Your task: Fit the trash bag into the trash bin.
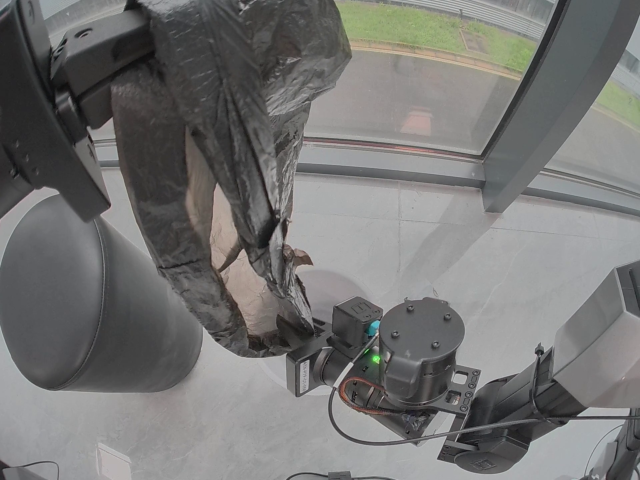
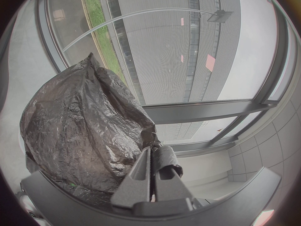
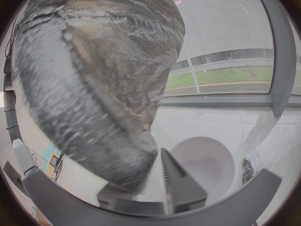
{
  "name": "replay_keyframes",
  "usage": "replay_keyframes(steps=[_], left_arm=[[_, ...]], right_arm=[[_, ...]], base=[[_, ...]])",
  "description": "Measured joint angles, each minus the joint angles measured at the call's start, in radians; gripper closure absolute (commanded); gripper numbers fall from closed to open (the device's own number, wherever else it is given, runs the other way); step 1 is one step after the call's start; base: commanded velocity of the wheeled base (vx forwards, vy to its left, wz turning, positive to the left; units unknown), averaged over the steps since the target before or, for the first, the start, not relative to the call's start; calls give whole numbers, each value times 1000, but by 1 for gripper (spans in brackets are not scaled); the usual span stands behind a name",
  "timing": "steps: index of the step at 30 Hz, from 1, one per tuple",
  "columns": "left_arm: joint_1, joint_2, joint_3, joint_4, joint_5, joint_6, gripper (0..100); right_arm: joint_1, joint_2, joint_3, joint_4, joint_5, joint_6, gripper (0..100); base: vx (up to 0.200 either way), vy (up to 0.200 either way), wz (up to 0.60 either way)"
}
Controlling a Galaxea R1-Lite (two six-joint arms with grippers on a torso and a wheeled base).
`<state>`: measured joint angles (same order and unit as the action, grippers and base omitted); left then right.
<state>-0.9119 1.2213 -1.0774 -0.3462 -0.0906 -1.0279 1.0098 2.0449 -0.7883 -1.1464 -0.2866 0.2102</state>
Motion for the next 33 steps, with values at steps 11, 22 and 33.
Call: replay_keyframes(steps=[11,22,33], left_arm=[[11,-13,18,0,-2,3,100],[211,-44,166,-181,-197,-24,100],[470,-1,427,-672,-467,-220,100]], right_arm=[[2,-9,61,8,64,-62,100],[-46,-153,184,171,378,-106,100],[-166,-277,139,465,713,31,100]], base=[[0,0,0],[0,0,0],[0,0,0]])
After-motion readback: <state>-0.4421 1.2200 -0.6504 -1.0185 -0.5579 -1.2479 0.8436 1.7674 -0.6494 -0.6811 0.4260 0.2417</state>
